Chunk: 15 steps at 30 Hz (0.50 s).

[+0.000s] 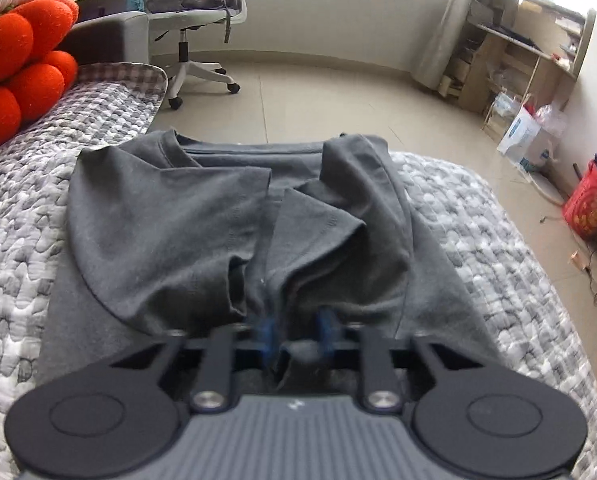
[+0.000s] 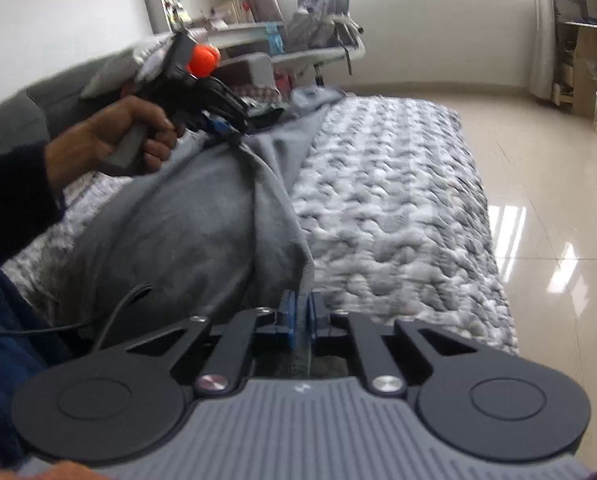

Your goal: Fold clothes

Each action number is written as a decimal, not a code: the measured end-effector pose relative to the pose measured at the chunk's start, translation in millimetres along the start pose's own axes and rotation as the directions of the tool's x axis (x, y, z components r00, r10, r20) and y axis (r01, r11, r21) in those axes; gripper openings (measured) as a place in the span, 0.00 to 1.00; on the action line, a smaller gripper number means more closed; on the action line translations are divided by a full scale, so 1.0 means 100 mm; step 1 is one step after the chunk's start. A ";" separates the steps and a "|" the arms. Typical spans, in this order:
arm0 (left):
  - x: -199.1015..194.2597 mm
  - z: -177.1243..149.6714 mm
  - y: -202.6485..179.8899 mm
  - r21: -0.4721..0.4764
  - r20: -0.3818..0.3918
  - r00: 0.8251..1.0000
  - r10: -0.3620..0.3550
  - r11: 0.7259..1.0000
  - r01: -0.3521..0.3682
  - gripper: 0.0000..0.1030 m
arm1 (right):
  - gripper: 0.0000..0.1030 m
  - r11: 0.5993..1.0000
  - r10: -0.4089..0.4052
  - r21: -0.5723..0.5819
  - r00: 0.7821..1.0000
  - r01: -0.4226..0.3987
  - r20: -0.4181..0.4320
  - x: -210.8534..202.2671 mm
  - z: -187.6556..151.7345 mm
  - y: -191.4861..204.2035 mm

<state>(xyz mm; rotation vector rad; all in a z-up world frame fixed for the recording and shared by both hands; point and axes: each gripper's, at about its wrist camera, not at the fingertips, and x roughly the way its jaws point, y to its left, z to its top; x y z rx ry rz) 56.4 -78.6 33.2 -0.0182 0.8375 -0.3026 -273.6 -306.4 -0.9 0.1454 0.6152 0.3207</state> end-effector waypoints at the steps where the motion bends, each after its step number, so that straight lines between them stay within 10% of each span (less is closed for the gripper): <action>1: -0.01 0.02 0.03 -0.011 0.004 1.000 -0.020 1.000 0.020 0.03 | 0.06 1.000 0.010 -0.006 1.000 -0.010 0.010 -0.04 0.00 0.04; 15: -0.23 0.07 0.14 -0.032 0.099 0.995 -0.032 0.999 0.035 0.03 | 0.12 0.937 0.348 0.083 0.925 -0.339 -0.154 0.41 -0.04 0.39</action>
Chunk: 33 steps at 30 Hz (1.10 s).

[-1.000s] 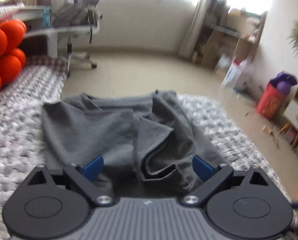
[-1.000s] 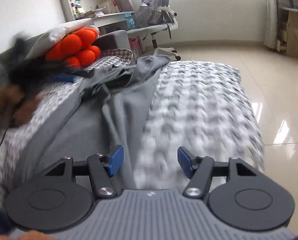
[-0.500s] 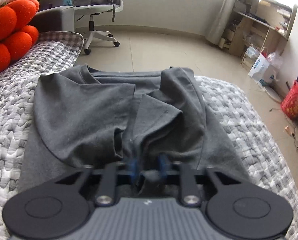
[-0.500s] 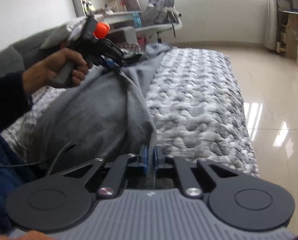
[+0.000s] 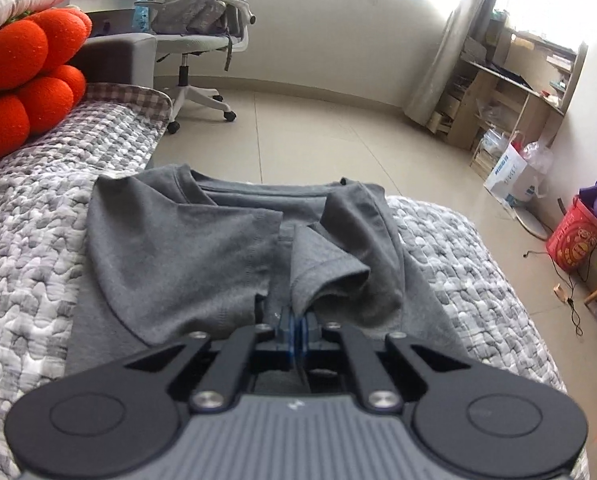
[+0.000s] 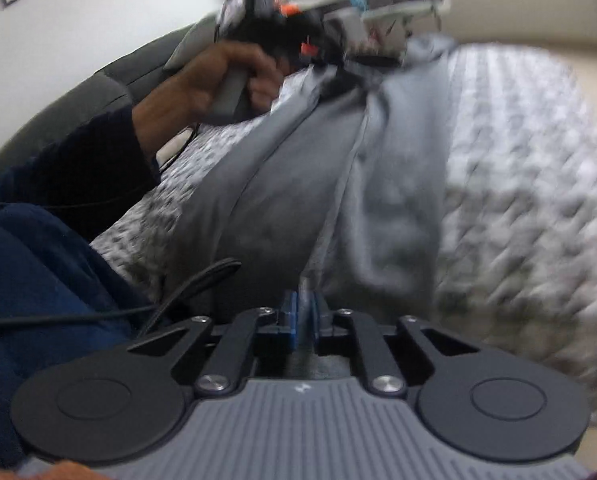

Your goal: Fold clothes

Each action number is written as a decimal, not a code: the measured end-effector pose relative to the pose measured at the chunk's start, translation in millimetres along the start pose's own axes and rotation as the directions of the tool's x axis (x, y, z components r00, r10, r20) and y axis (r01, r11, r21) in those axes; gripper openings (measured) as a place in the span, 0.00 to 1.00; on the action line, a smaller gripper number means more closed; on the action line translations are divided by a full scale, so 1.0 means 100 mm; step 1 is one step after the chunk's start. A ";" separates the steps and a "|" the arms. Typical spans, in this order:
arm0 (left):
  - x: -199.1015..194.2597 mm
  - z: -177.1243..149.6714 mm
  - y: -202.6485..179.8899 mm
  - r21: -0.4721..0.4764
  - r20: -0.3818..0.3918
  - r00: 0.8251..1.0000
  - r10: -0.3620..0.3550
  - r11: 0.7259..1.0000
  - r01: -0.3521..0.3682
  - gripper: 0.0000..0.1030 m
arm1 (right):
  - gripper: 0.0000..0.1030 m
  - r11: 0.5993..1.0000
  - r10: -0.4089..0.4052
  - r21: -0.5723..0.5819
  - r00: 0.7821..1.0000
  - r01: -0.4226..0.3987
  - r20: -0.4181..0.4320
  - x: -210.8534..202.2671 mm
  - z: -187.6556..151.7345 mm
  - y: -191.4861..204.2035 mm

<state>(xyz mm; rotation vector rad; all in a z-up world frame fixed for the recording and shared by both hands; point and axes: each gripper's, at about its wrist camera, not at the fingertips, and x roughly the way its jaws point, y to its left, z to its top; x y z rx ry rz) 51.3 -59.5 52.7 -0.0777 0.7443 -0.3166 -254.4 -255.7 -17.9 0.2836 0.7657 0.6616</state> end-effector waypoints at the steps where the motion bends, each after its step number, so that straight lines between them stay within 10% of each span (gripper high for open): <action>1: -0.02 0.01 0.00 0.000 0.009 1.000 -0.004 1.000 0.004 0.03 | 0.12 0.999 0.036 0.018 0.999 -0.036 -0.008 0.04 -0.01 -0.02; 6: -0.04 0.04 0.03 -0.012 0.025 0.999 -0.024 1.000 0.024 0.03 | 0.13 0.997 0.066 0.041 0.998 -0.067 0.023 0.05 0.03 -0.01; 12: 0.04 0.01 0.02 0.035 0.013 1.000 -0.025 0.999 0.024 0.03 | 0.18 0.947 -0.268 -0.133 0.948 0.292 0.170 -0.90 0.06 -0.05; 14: 0.03 0.02 0.02 0.042 0.015 1.000 -0.027 0.999 0.026 0.03 | 0.33 0.726 -0.564 -0.404 0.818 0.557 0.114 -1.08 -0.15 0.04; 17: 0.03 0.06 -0.03 0.042 -0.005 1.000 -0.011 0.999 0.011 0.03 | 0.38 0.263 -0.871 -0.732 0.481 0.628 0.100 -1.10 -0.57 -0.01; 18: 0.03 0.07 -0.07 0.056 -0.007 1.000 0.003 0.998 -0.003 0.03 | 0.38 0.238 -0.873 -0.737 0.472 0.632 0.123 -1.11 -0.63 0.02; 19: 0.02 0.07 -0.13 0.082 -0.001 1.000 0.018 0.996 -0.018 0.03 | 0.38 0.243 -0.862 -0.726 0.487 0.643 0.143 -1.12 -0.67 0.06; 22: -0.05 0.03 -0.19 0.083 0.024 0.999 0.042 0.996 -0.044 0.03 | 0.38 0.490 -0.681 -0.561 0.695 0.668 0.232 -1.03 -0.64 0.31; 25: -0.10 -0.02 -0.15 0.031 0.037 0.998 0.049 0.998 -0.050 0.03 | 0.36 0.611 -0.520 -0.496 0.785 0.617 0.336 -0.54 -0.73 0.56; 29: -0.12 -0.02 -0.12 0.047 0.023 0.997 0.079 0.996 -0.080 0.03 | 0.25 0.709 -0.407 -0.468 0.848 0.528 0.339 0.04 -0.84 0.74; 33: -0.17 0.08 -0.17 0.092 0.031 0.995 0.099 0.991 -0.101 0.03 | 0.25 0.662 -0.448 -0.495 0.827 0.562 0.340 0.41 -0.89 0.83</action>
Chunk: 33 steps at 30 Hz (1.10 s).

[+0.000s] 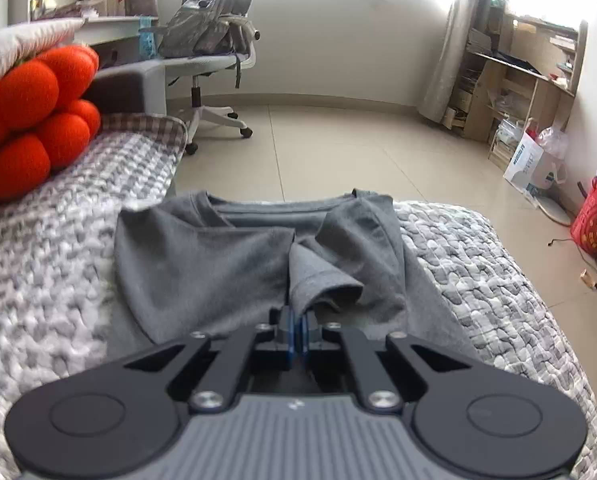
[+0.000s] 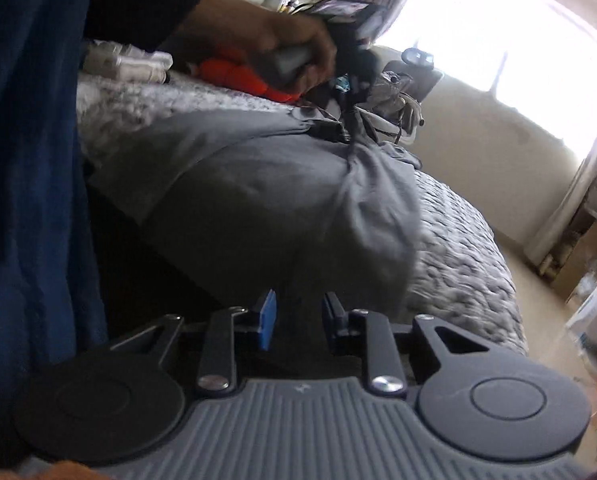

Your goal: Fold clothes

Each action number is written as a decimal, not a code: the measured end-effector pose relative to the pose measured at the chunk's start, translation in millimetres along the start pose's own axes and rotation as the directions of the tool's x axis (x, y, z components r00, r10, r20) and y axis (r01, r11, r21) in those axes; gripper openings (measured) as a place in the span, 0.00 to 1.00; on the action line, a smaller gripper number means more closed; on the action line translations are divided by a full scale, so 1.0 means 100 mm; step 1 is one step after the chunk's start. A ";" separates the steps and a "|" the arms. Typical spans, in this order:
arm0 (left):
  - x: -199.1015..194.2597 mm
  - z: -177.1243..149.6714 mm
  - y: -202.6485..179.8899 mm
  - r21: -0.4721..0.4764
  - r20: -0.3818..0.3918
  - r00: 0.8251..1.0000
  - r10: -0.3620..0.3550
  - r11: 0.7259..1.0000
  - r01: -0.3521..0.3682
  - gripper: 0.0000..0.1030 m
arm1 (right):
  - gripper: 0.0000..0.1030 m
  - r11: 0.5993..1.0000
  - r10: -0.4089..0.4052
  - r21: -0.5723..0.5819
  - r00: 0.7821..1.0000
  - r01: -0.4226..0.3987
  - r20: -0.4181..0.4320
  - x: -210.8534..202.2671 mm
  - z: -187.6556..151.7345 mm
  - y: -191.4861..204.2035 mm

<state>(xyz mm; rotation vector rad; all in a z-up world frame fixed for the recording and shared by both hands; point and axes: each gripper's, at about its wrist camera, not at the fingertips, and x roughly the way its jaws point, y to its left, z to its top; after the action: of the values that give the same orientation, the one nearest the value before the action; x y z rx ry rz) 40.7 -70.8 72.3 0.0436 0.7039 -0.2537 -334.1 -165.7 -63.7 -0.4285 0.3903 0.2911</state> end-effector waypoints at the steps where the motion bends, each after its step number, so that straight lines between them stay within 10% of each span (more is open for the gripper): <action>1: -0.01 0.02 -0.01 0.010 0.003 1.000 -0.002 1.000 0.002 0.03 | 0.25 1.000 -0.010 0.006 1.000 0.010 -0.012 0.06 0.00 0.02; 8: -0.02 -0.01 -0.06 0.022 0.024 0.999 -0.021 1.000 0.021 0.03 | 0.02 0.996 -0.070 0.058 0.996 0.074 -0.063 0.28 -0.04 0.04; 20: -0.18 0.21 0.10 -0.072 0.139 0.986 -0.092 0.992 0.103 0.03 | 0.02 0.888 0.209 0.399 0.973 -0.230 0.096 -0.15 0.27 -0.44; 33: 0.25 0.02 0.42 -0.088 0.085 0.996 -0.041 0.995 0.048 0.03 | 0.02 0.831 0.431 0.406 0.902 -0.381 -0.036 0.37 0.31 -0.36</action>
<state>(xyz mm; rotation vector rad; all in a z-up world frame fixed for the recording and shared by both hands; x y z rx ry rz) 70.2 -35.2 55.9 -0.0678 0.6336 -0.2649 -279.1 -176.0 -40.4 0.0399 0.6529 0.5922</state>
